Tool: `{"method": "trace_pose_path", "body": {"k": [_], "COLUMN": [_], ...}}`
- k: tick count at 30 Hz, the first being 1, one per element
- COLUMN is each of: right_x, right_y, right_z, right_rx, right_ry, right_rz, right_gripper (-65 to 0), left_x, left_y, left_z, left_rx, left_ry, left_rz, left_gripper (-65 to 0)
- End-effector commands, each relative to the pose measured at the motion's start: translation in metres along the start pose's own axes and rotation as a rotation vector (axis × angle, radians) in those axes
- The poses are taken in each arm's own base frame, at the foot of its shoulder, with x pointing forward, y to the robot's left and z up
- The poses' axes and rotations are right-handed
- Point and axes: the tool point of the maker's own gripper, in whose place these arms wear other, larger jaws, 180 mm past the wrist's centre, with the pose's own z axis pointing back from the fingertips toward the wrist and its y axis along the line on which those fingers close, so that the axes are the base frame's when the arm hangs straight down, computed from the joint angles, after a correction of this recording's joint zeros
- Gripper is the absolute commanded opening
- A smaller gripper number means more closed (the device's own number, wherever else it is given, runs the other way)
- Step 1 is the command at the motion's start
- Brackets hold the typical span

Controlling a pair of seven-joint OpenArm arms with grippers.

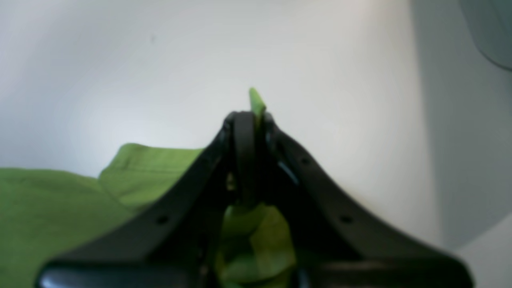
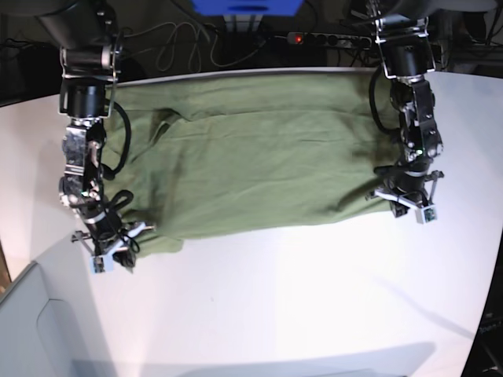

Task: Fold the T-shirt properly
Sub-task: 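Grasp the shirt's middle with both grippers, then fold the grasped middle toward the collar edge with both grippers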

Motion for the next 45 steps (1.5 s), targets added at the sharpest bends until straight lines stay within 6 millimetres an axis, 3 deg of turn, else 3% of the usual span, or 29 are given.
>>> {"method": "trace_pose_path", "body": {"k": [1,13,19,28,33,45], "right_x": [0.027,0.019,0.005,-0.019,-0.025,-0.041], "right_y": [-0.006,0.007,0.004,0.016,0.004,0.018], "right_z": [0.002,0.048,0.072,0.084,0.093,0.112], "right_rx": [-0.01,-0.014,-0.048,-0.041,-0.079,-0.072], "right_ry": [-0.081,-0.128,-0.131,-0.1,-0.093,-0.07], "right_rz": [0.005,0.06,0.032,-0.001,-0.018,-0.029], "right_gripper": [-64.8,-64.8,-64.8,-64.8,-64.8,-64.8], "left_x": [0.026,0.036,0.024,-0.008,-0.01,-0.013], "left_y": [0.0,-0.006,-0.001,0.008,0.01,0.007], "left_z": [0.002,0.038,0.059,0.067,0.068,0.067], "left_rx": [-0.003,-0.005,0.016,0.042,0.046,0.04], "left_ry": [-0.073,-0.16,-0.164,-0.101,-0.097,-0.091], "left_rz": [-0.007,0.02,0.038,0.058,0.058,0.056], "left_gripper": [-65.0,-65.0,-65.0,-65.0,-65.0,-65.0]}}
